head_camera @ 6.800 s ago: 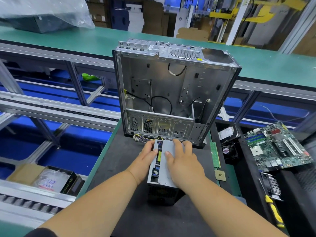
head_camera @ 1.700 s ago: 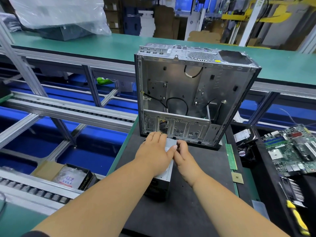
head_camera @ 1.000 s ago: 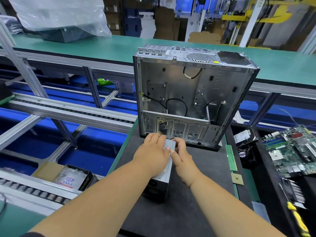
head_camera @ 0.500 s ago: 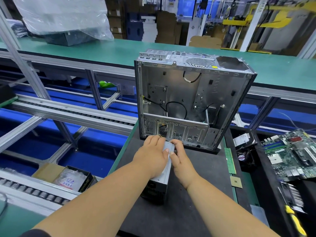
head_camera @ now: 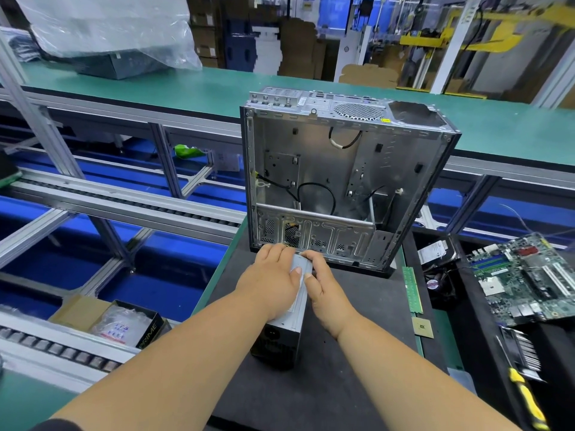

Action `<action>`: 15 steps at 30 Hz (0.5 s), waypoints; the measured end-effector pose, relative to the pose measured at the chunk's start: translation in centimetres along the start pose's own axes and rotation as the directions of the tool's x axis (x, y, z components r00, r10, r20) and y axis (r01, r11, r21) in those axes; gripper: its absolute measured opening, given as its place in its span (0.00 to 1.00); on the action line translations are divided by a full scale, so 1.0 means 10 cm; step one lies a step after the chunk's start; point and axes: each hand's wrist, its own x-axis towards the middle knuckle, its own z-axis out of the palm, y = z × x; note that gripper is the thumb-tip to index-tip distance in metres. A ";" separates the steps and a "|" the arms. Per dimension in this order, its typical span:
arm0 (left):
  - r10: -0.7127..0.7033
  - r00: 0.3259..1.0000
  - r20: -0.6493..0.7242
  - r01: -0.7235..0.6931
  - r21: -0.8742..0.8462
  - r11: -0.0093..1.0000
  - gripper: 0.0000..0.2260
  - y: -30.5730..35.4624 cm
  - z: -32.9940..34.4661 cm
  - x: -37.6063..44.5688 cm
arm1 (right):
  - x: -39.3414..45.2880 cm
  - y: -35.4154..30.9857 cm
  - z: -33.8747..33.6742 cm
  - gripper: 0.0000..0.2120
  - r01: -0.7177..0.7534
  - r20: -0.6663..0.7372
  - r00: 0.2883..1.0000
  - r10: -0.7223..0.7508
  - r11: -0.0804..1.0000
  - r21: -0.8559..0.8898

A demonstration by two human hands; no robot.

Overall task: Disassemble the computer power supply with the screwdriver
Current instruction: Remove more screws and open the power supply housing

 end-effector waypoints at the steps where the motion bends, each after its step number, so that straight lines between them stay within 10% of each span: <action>1: 0.000 1.000 -0.001 0.000 -0.006 1.000 0.22 0.00 0.00 0.00 | 0.00 0.00 0.00 0.20 0.003 0.009 1.000 -0.002 1.000 -0.006; 15: 0.005 1.000 -0.011 -0.005 0.015 1.000 0.22 0.00 -0.01 -0.01 | 0.04 0.07 -0.01 0.21 -0.031 0.037 0.999 0.031 0.999 0.011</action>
